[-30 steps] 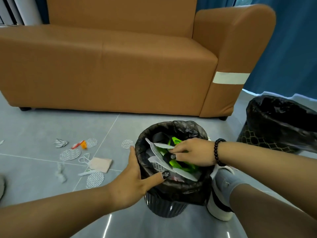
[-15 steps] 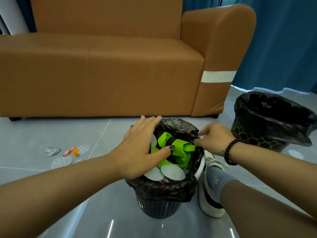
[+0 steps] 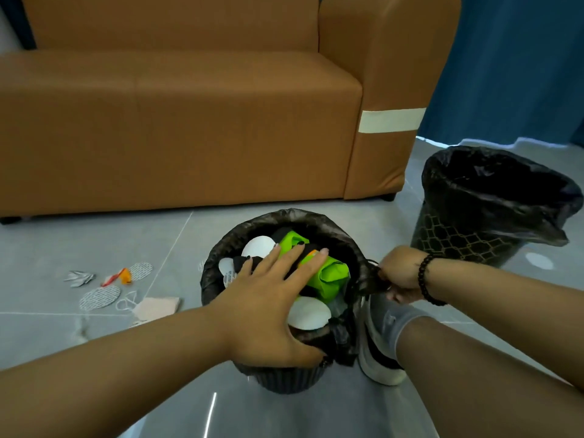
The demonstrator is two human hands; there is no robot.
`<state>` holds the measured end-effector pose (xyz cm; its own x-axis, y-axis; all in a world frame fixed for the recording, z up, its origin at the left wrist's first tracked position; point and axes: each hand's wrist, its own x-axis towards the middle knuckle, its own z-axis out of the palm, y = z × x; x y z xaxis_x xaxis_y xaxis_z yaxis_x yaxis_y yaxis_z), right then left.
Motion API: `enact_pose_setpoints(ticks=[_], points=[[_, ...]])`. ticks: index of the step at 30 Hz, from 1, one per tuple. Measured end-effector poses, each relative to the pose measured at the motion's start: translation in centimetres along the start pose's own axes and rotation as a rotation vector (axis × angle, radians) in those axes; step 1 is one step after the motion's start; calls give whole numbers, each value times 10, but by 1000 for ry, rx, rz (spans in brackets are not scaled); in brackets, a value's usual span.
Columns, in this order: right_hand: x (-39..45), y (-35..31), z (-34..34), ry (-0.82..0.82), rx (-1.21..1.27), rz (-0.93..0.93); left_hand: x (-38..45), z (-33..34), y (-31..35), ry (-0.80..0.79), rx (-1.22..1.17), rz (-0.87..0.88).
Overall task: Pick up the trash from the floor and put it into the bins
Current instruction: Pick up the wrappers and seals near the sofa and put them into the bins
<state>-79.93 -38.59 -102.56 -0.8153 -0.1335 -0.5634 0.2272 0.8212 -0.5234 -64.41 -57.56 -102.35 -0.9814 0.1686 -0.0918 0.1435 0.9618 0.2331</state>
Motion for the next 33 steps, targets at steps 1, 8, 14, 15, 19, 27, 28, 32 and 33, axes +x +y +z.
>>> enact_pose_setpoints(ticks=[1,8,14,15,19,27,28,32,33], points=[[6,-1,7,27,-145,-53,-1,1,1,16,-7,0],[10,-19,20,130,-379,-147,12,2,-3,148,24,-12],[-21,-35,-27,419,-445,-348,24,-13,-7,187,154,-39],[-30,-41,-31,474,-396,-412,20,-18,-5,188,151,-41],[-78,-73,-20,521,-208,-661,-11,-43,-5,212,163,-43],[-152,-132,69,293,-271,-932,-97,-74,-46,290,146,-338],[-153,-137,83,268,-281,-935,-106,-70,-54,276,134,-388],[-141,-144,147,142,-262,-924,-128,-42,-89,260,38,-543],[-133,-144,163,109,-264,-914,-130,-31,-100,270,2,-571]])
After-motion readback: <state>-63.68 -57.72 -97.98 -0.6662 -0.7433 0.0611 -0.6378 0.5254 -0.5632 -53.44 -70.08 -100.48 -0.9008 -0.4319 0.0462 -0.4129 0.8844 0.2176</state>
